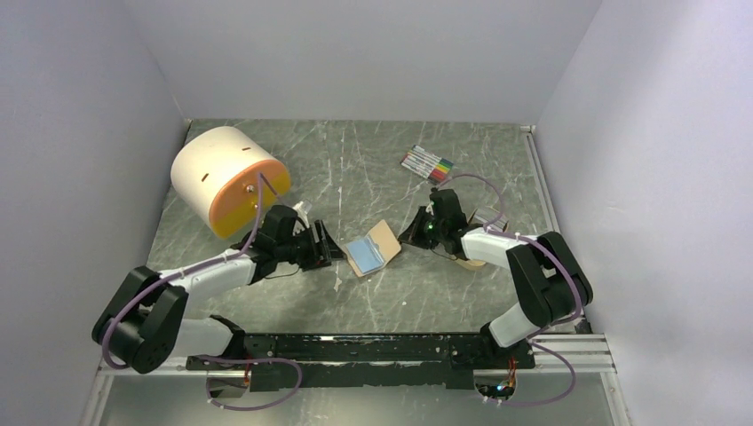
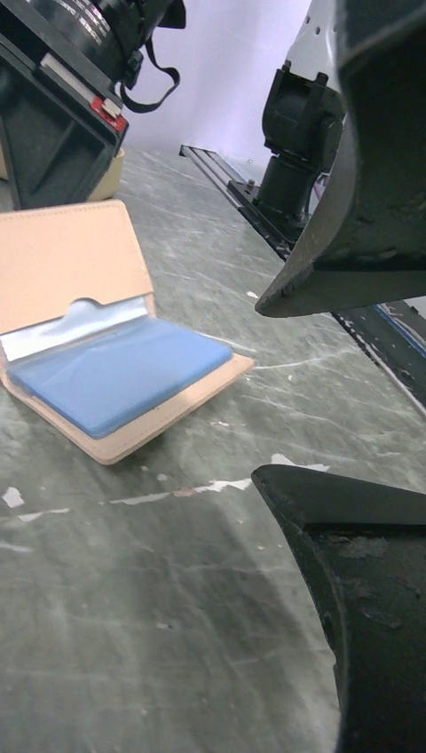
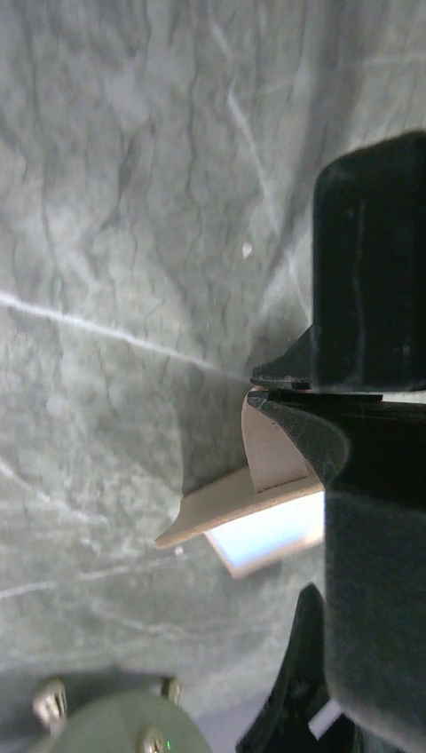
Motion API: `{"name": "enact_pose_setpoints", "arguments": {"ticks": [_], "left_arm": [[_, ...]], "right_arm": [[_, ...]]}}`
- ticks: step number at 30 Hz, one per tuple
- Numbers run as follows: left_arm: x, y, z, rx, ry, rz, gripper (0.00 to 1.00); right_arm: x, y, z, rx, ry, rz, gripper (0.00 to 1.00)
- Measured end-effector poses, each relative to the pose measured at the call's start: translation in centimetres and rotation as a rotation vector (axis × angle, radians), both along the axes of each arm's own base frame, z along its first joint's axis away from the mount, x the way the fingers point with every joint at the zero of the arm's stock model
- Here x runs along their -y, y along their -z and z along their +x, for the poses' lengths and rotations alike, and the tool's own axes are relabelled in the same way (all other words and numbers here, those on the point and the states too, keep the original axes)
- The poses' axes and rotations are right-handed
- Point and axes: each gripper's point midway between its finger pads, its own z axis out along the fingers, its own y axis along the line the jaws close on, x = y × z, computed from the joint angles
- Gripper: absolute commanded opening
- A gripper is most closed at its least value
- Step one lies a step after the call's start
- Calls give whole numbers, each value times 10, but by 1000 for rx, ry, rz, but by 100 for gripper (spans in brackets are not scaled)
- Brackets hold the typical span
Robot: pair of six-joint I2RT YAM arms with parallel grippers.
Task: Put the credit cards into the card holder
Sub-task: Open the card holder at the center of the board.
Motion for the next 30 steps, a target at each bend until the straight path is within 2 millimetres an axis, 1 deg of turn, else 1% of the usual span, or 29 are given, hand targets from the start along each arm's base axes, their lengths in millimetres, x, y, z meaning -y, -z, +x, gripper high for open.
{"name": "enact_pose_setpoints", "arguments": {"ticks": [4, 8, 14, 21, 26, 30], "left_arm": [[8, 3, 7, 11, 12, 10, 68], [14, 9, 9, 17, 20, 13, 68], [22, 11, 20, 52, 23, -5, 62], [33, 8, 39, 98, 34, -18, 62], [35, 11, 41, 103, 38, -18, 67], [33, 11, 39, 102, 32, 1, 75]], "right_arm": [[11, 8, -4, -7, 0, -71, 0], [16, 8, -5, 8, -5, -96, 0], [17, 6, -6, 23, -10, -101, 0], [18, 8, -10, 16, -16, -104, 0], [20, 11, -10, 15, -20, -116, 0], [25, 15, -12, 4, -13, -145, 0]]}}
